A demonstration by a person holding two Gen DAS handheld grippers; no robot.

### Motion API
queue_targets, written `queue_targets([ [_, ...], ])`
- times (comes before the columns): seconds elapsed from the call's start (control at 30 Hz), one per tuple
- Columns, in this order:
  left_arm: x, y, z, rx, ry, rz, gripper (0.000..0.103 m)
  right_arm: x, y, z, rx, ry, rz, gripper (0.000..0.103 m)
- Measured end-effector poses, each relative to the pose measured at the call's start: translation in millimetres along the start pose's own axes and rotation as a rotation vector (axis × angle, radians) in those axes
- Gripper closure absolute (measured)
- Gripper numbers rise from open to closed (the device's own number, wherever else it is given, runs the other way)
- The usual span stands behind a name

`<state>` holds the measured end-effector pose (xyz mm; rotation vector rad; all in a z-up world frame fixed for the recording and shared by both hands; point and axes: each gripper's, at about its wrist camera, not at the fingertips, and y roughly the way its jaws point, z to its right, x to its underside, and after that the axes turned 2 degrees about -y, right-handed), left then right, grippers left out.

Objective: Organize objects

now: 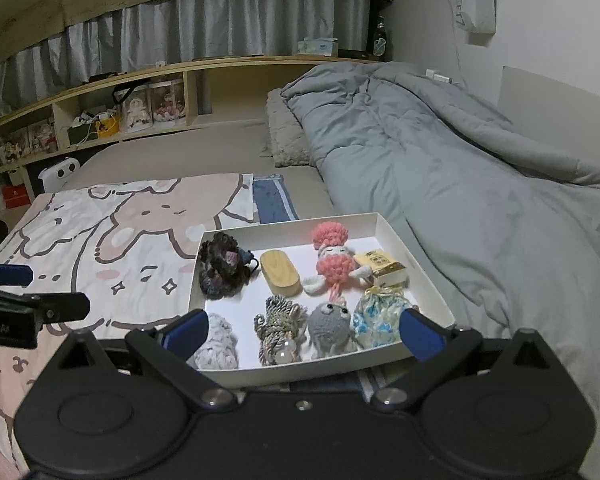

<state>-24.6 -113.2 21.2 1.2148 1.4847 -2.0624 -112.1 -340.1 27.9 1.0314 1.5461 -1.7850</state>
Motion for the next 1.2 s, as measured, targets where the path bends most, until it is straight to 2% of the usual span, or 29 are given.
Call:
queue_targets([
  [0.2, 7.9, -0.4, -5.5, 0.009, 0.006, -0.002, 0.0, 11.3, 4.8, -2.3, 0.058, 0.017, 0.018, 0.0],
  [0.5, 12.3, 4.4, -7.3, -0.023, 0.017, 0.002, 0.0, 15.9, 4.6, -1.6, 0.041, 0.019, 0.026, 0.0],
  [1.2, 14.0, 6.7, -12.6, -0.012, -0.026, -0.011, 0.0, 16.3, 6.9, -4.5, 0.036, 0.007, 0.009, 0.0],
])
